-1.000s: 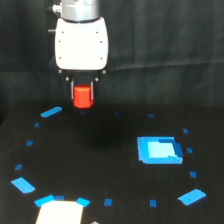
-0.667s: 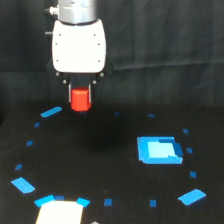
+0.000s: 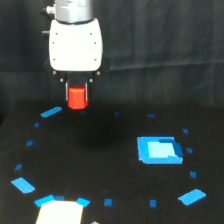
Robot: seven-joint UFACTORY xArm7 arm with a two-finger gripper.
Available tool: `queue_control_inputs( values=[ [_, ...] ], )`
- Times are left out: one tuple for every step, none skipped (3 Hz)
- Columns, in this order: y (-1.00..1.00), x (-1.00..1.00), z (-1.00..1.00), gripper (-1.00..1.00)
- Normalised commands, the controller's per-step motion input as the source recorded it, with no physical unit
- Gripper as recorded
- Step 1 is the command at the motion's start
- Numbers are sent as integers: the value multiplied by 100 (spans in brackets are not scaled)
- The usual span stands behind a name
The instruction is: Pick up the red object from the table
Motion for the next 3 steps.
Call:
queue_control_inputs(
  values=[
    [13, 50, 48, -100],
    [-2, -10, -39, -100],
    [8, 26, 13, -68]
  ],
)
